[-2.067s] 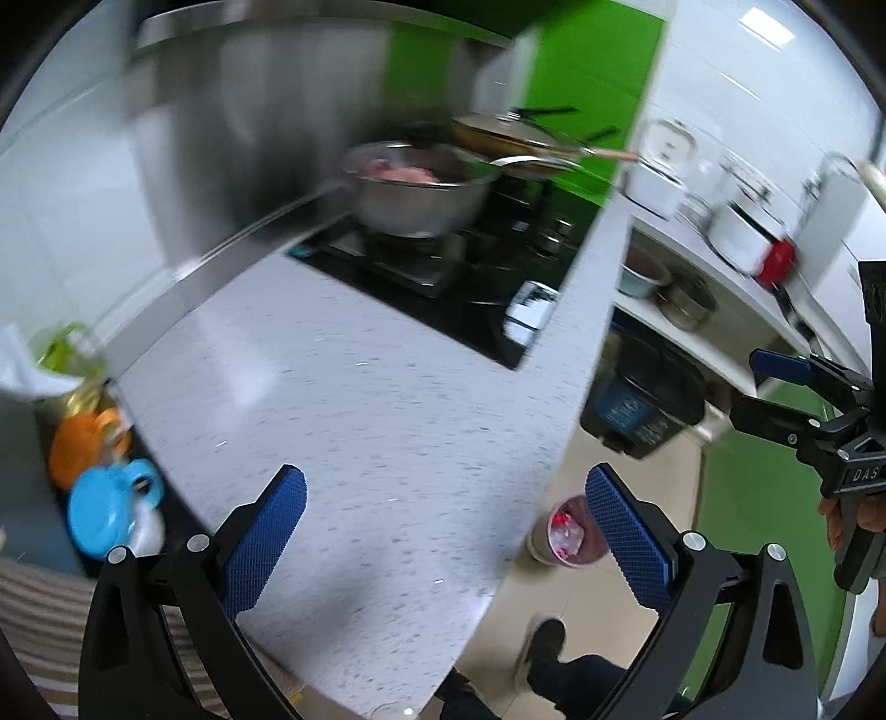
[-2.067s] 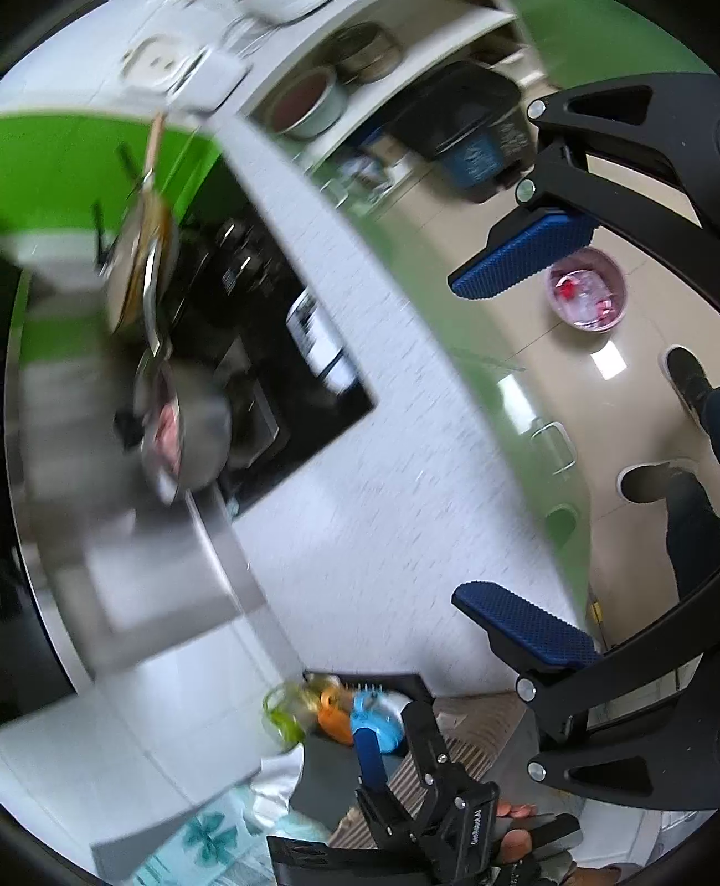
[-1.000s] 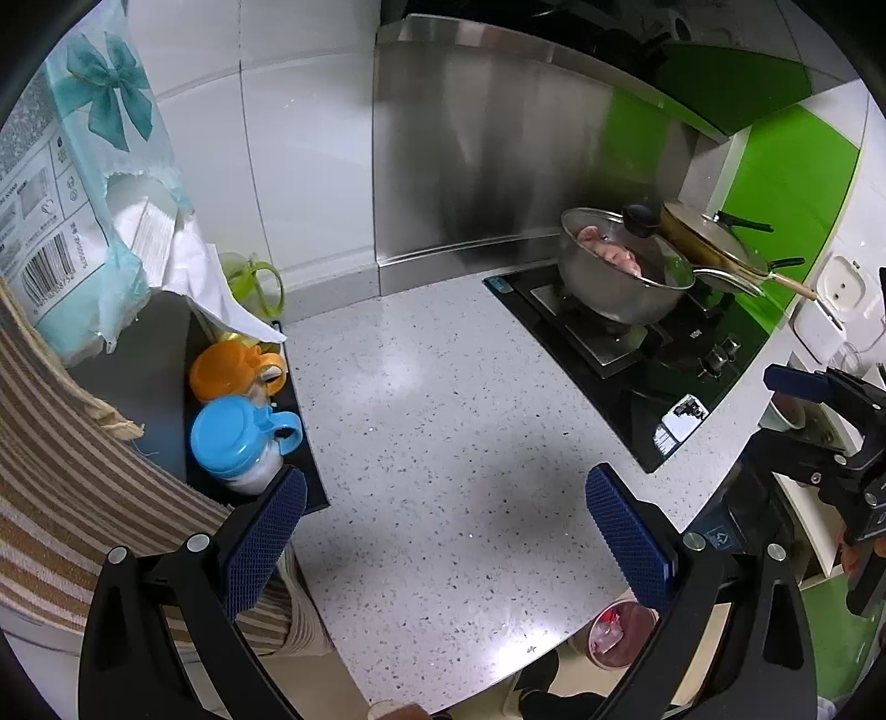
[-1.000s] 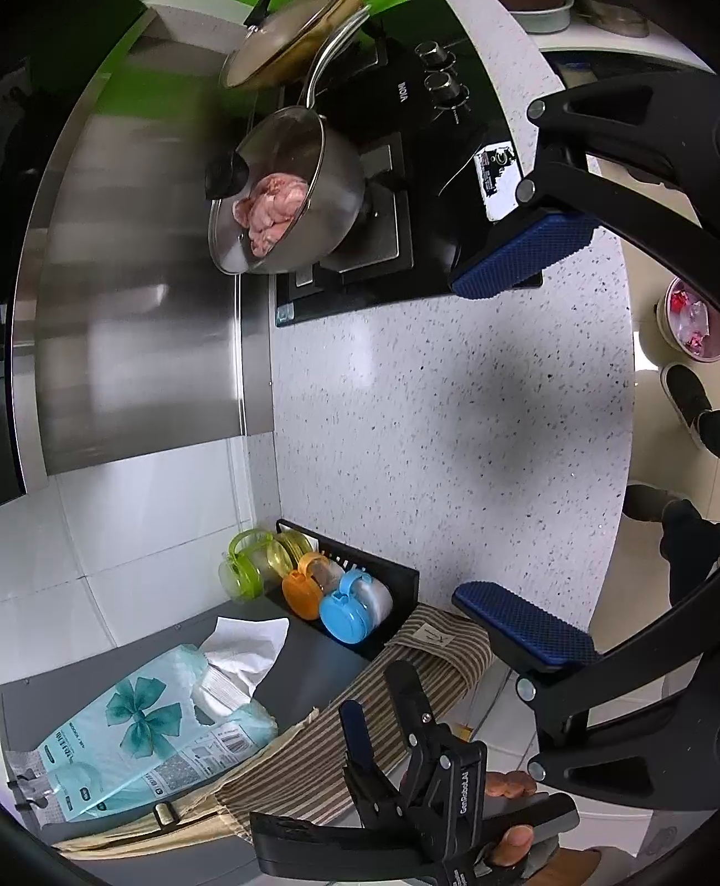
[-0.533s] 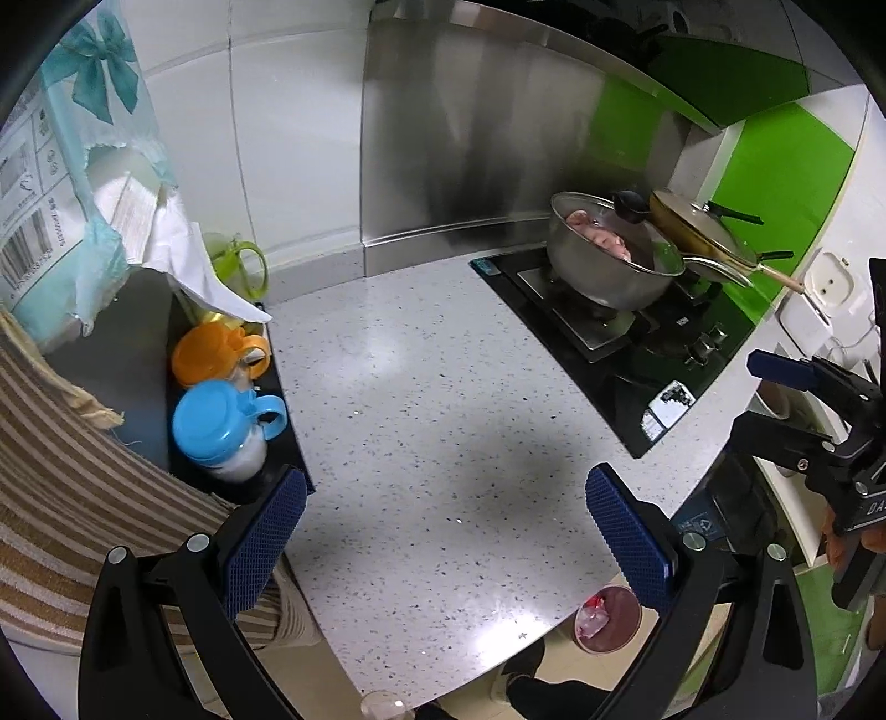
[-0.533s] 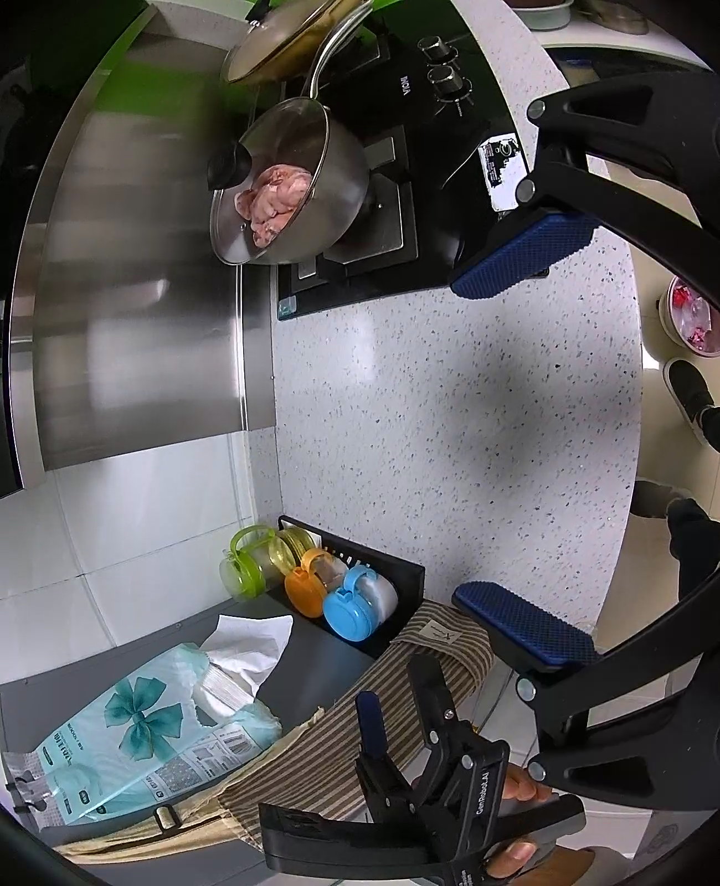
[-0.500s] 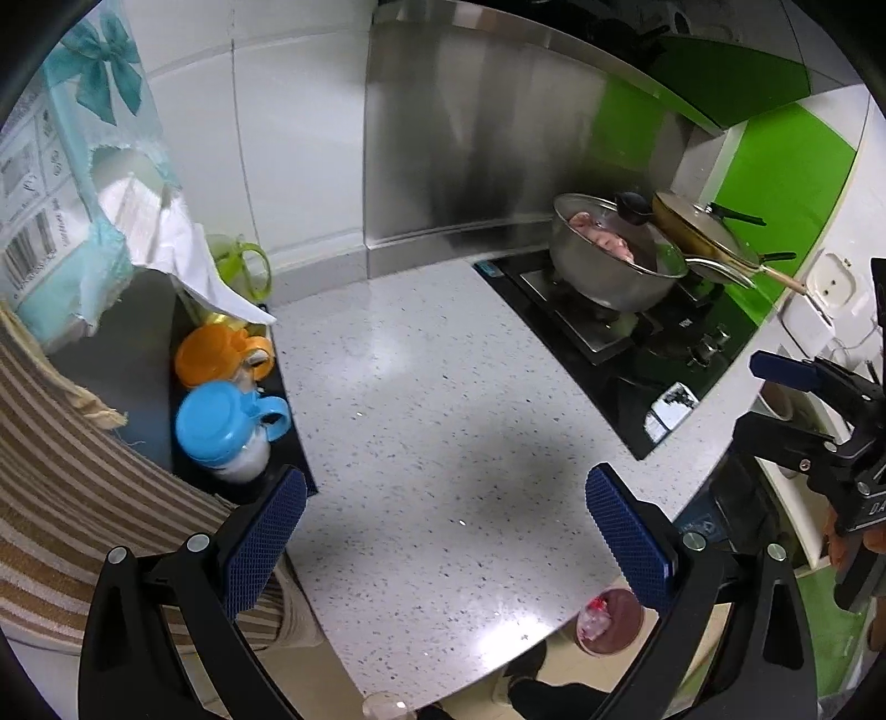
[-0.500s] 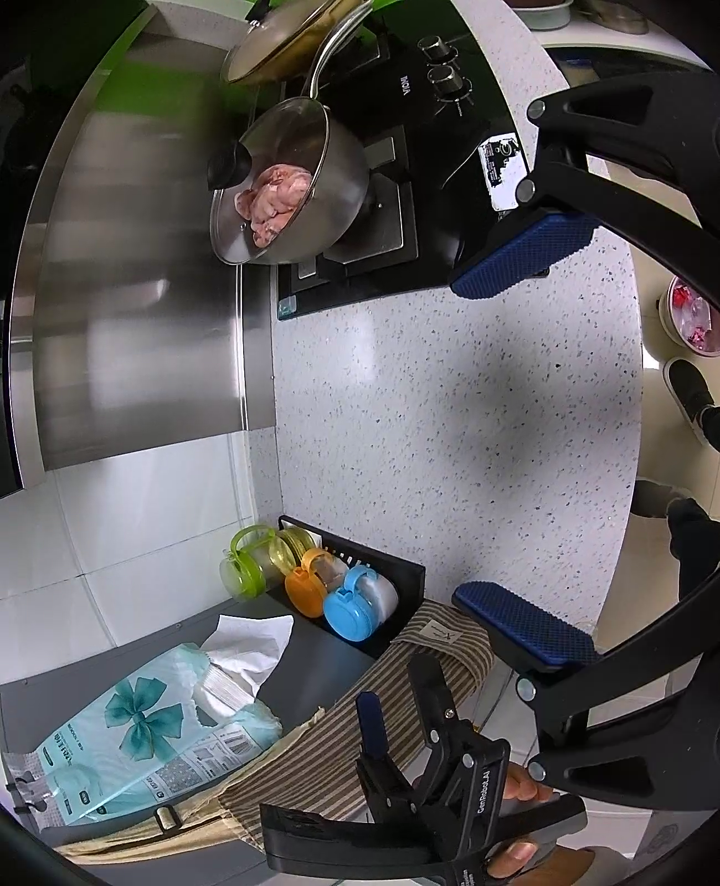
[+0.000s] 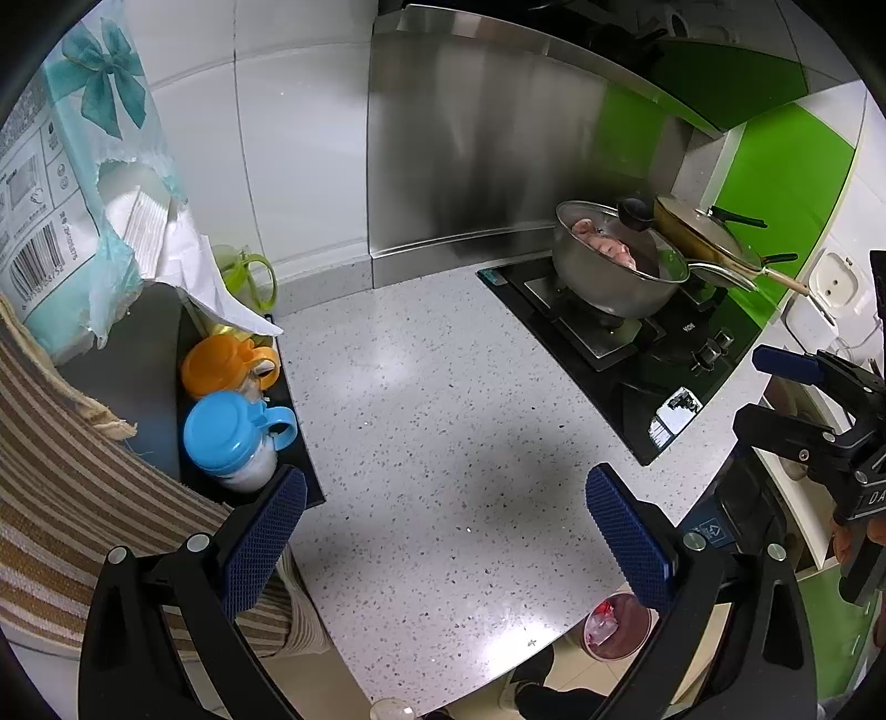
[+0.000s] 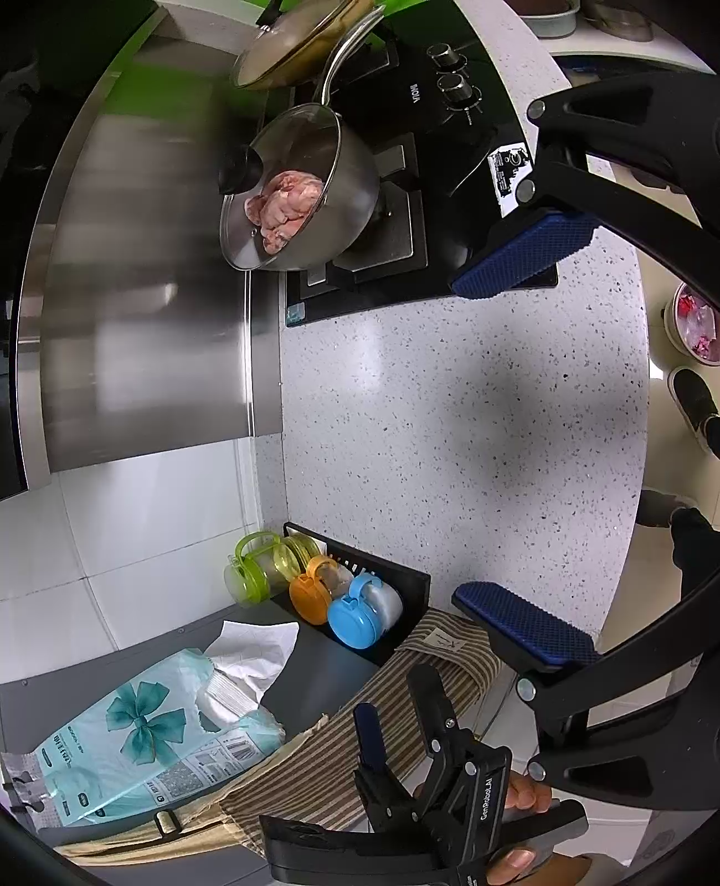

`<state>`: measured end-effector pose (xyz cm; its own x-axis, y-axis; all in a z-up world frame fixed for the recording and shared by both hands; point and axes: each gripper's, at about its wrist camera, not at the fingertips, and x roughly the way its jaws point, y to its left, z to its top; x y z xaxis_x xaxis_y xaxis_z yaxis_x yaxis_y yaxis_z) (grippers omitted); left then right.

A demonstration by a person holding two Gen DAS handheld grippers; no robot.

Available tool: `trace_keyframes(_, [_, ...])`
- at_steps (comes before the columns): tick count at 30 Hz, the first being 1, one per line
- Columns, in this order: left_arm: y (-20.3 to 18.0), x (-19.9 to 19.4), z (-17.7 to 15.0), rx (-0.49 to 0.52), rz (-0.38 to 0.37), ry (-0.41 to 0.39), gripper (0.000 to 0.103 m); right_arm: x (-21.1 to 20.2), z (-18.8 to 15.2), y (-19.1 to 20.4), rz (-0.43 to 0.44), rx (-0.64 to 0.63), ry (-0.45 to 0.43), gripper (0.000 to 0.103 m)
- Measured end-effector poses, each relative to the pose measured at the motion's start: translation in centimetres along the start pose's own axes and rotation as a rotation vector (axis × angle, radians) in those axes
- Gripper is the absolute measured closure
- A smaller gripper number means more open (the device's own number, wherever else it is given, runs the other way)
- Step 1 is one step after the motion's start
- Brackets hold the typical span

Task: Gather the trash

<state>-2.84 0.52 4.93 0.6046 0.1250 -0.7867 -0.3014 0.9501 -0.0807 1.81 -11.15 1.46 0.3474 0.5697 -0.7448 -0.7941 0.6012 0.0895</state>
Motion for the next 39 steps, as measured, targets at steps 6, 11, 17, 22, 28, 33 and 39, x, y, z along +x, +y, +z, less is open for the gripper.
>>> trace_keyframes(6, [-0.06,0.04,0.13,-0.001,-0.003,0.0,0.006,0.09,0.05,0.08,-0.001,-0.011,0.003,0.003])
trace_keyframes(11, [-0.09,0.0,0.26,-0.001,-0.008,-0.001,0.006,0.08,0.16,-0.1,-0.005,-0.013,0.001,0.003])
trace_keyframes(17, [-0.09,0.01,0.36,0.0,-0.006,0.002,0.006,0.13,0.22,-0.21,-0.005,-0.014,0.001,0.003])
trace_keyframes(22, [-0.03,0.04,0.39,0.0,-0.005,0.003,0.006,0.23,0.35,-0.36,-0.002,-0.02,0.002,0.003])
trace_keyframes(28, [0.01,0.12,0.42,-0.004,-0.008,0.005,0.006,0.39,0.43,-0.4,0.002,-0.024,0.006,0.003])
trace_keyframes(33, [0.04,0.31,0.46,-0.004,-0.011,0.007,0.006,0.51,0.38,-0.37,0.004,-0.029,0.009,0.003])
trace_keyframes(39, [0.03,0.38,0.44,-0.003,-0.014,0.009,0.006,0.54,0.39,-0.41,0.004,-0.028,0.009,0.003])
